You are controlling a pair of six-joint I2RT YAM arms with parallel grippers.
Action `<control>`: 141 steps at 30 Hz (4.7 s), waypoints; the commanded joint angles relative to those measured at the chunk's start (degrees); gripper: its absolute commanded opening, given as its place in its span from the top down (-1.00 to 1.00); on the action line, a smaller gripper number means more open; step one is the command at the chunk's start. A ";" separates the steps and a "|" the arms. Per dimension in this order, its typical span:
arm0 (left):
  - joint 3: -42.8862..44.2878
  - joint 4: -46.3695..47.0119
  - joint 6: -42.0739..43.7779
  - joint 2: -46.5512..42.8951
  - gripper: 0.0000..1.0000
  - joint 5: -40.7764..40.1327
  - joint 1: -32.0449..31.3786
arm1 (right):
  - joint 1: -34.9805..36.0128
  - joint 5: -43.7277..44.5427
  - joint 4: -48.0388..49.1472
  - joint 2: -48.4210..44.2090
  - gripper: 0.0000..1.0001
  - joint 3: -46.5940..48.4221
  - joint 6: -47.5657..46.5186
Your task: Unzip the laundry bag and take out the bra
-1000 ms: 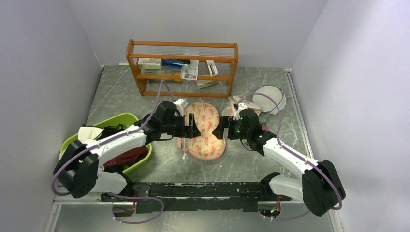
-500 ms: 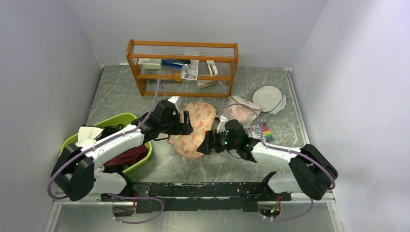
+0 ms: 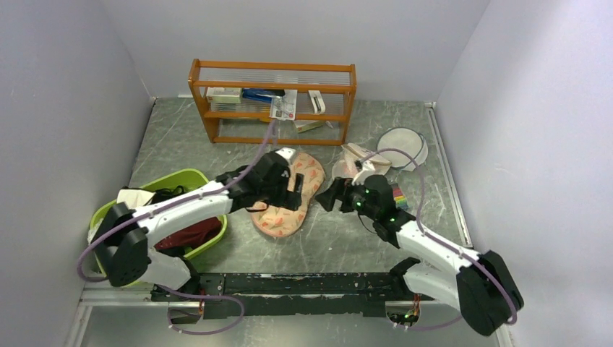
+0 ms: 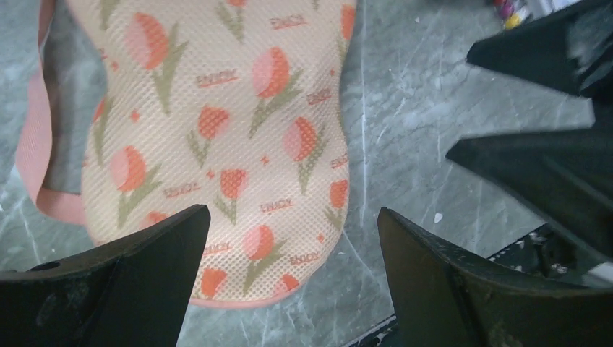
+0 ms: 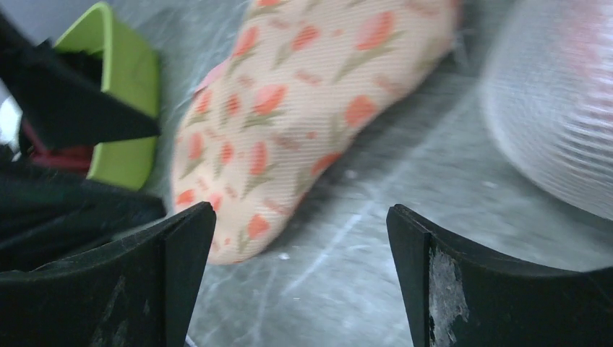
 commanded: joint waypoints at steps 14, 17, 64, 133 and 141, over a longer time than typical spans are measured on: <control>29.05 -5.60 15.17 31.70 -0.82 -28.75 -12.55 | -7.50 18.55 -15.24 -22.58 -0.79 -5.83 -4.00; 32.63 -3.55 16.86 35.72 -0.78 -28.99 -12.55 | -7.61 21.01 -17.24 -25.30 -0.80 -6.25 -4.05; 13.57 2.78 36.49 12.94 0.86 -2.92 -10.07 | -14.44 -23.96 24.81 3.80 -0.23 -7.18 -7.95; 14.86 -0.33 37.43 13.57 0.87 -3.60 -12.92 | -16.10 -12.17 23.32 8.81 1.00 -8.41 -12.20; 16.07 -1.45 34.76 15.56 0.19 -13.24 -12.90 | -16.08 -17.94 29.84 5.98 1.00 -11.34 -11.77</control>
